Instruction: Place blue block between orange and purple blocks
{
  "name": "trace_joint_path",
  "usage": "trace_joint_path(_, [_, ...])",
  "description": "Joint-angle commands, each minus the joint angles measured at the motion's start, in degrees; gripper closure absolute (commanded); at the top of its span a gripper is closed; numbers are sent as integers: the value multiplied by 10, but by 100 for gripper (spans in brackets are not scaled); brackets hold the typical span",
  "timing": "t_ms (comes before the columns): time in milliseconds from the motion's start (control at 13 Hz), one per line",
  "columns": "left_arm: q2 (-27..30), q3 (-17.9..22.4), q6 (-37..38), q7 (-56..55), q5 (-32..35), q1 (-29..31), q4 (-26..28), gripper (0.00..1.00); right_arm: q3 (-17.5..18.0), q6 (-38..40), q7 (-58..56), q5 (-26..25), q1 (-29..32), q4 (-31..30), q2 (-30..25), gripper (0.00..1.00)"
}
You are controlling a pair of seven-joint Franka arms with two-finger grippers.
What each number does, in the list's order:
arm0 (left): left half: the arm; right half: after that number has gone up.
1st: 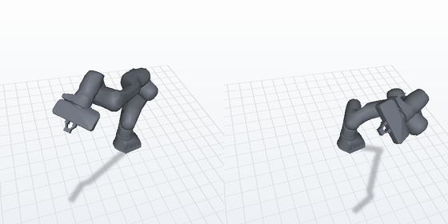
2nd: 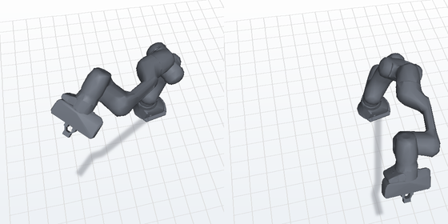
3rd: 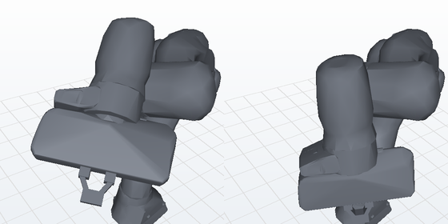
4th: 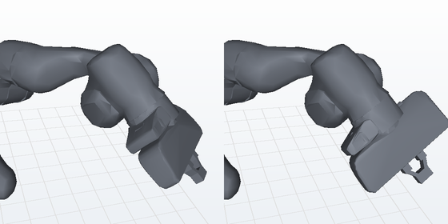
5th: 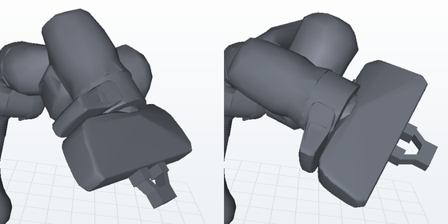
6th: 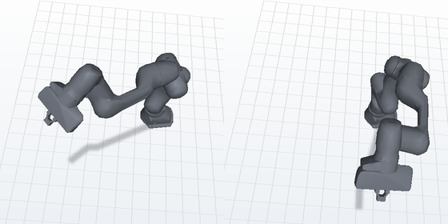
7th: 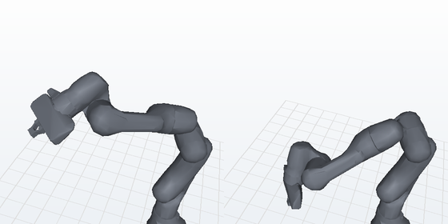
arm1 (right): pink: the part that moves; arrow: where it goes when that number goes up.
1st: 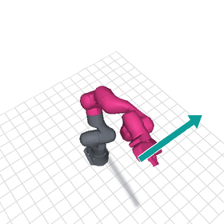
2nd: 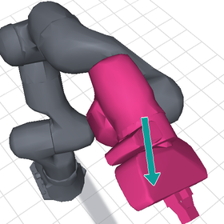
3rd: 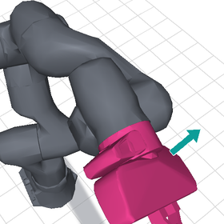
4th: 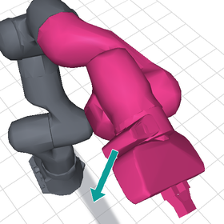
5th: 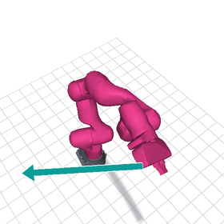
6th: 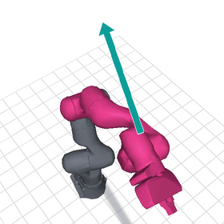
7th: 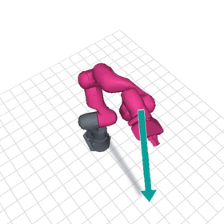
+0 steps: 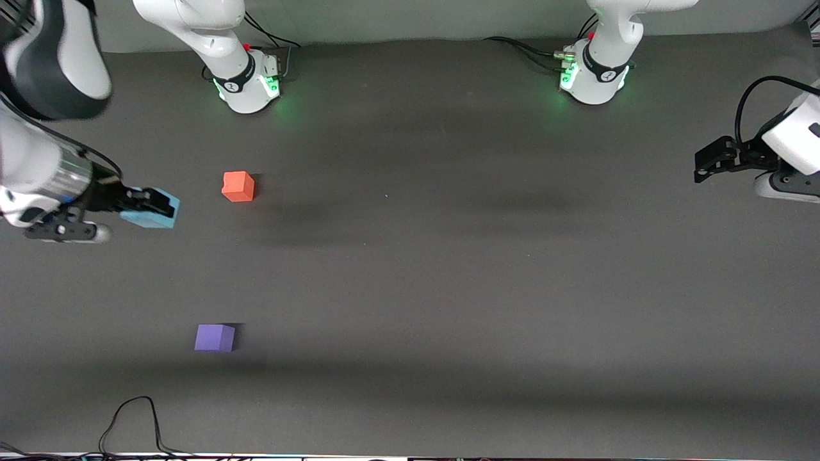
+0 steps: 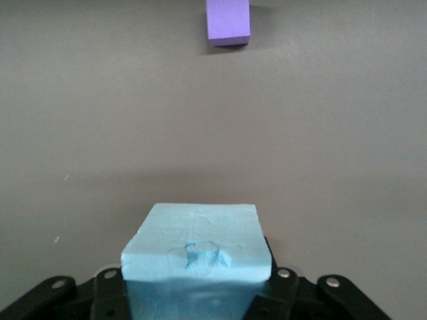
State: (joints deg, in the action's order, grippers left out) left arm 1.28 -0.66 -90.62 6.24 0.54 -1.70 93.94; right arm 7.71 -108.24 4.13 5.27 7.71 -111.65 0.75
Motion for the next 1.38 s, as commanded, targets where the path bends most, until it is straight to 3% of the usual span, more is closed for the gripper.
trace_joint_path(0, [-5, -3, 7, 7, 7, 2, -11, 0, 7, -144, -10, 4, 14, -103, 31, 33])
trace_joint_path(154, [-6, -3, 7, 5, 7, 2, -11, 0, 7, -260, -10, 4, 13, -158, 76, 33])
trace_joint_path(538, [-6, -3, 9, 0, 7, 2, -9, 0, 8, -411, -10, 4, 10, -174, 209, 33])
trace_joint_path(769, [-6, -3, 9, -1, 7, 2, -9, 0, 8, -442, -10, -1, 9, -173, 238, 33])
trace_joint_path(1077, [-7, -3, 9, -2, 7, 2, -8, 0, 7, -441, -7, -56, 11, -170, 239, 33])
trace_joint_path(1154, [-7, -3, 9, -2, 7, 2, -8, 0, 7, -441, -6, -56, 11, -169, 239, 26])
trace_joint_path(1231, [-8, -3, 9, -2, 7, 2, -8, 0, 7, -439, -2, -56, 11, -168, 239, 0])
trace_joint_path(1308, [-8, -3, 9, -2, 7, 2, -8, 0, 7, -436, -1, -57, 10, -167, 234, 0])
